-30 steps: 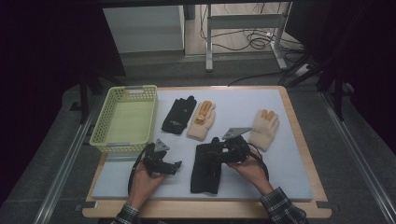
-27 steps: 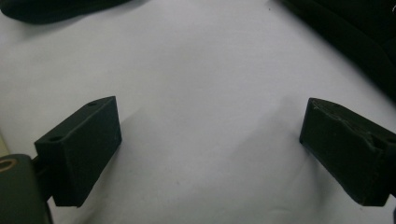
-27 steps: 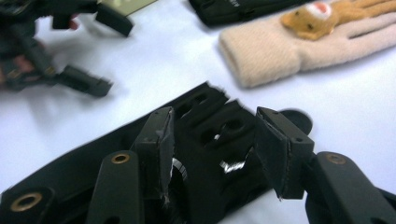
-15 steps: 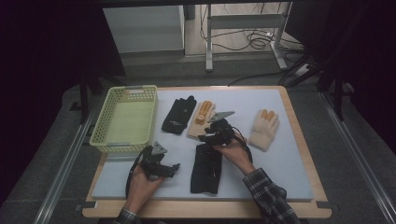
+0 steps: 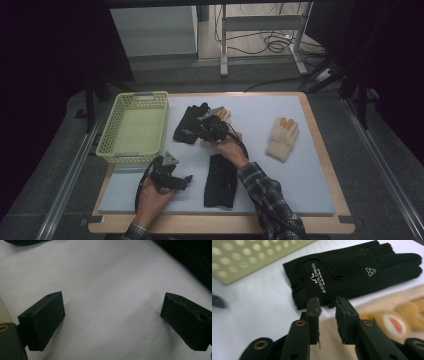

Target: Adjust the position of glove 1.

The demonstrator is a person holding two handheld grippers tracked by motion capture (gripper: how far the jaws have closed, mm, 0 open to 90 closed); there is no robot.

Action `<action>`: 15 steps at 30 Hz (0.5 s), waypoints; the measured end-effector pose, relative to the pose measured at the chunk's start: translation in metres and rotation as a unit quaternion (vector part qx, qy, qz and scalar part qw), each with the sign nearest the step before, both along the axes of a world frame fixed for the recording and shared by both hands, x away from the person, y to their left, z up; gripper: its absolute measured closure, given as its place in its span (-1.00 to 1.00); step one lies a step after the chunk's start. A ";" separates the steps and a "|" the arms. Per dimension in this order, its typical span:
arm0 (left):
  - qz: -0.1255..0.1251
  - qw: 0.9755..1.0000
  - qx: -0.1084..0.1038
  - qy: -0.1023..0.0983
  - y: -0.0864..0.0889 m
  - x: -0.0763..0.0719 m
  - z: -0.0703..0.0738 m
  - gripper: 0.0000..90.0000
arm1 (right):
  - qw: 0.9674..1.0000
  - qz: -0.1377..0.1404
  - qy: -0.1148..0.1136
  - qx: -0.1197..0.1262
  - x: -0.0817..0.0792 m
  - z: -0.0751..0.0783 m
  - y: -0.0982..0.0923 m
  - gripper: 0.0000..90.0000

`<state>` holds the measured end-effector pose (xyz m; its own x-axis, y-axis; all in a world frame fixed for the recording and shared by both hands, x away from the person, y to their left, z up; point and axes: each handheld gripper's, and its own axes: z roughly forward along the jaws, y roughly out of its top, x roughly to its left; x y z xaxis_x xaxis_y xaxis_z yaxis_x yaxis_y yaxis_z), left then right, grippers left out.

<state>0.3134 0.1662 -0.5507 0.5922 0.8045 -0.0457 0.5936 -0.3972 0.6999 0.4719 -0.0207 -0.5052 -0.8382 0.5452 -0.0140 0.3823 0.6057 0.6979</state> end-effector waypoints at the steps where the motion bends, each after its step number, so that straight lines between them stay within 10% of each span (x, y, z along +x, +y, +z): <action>1: 0.000 1.000 -0.001 0.000 0.000 0.000 0.000 -0.88 | 1.000 0.001 0.001 -0.002 0.003 -0.003 0.003 0.61; 7: 0.000 1.000 -0.001 0.000 0.000 0.000 0.000 -0.88 | 0.999 0.000 0.002 -0.037 0.017 -0.022 0.019 0.65; 15: 0.001 1.000 -0.002 -0.001 0.000 0.000 0.000 -0.88 | 0.999 0.017 0.016 -0.025 0.002 -0.015 0.008 0.68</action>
<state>0.3134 0.1659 -0.5509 0.5903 0.8057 -0.0491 0.5938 -0.3923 0.7025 0.4735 -0.0126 -0.5201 -0.8564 0.5161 -0.0137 0.3824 0.6520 0.6548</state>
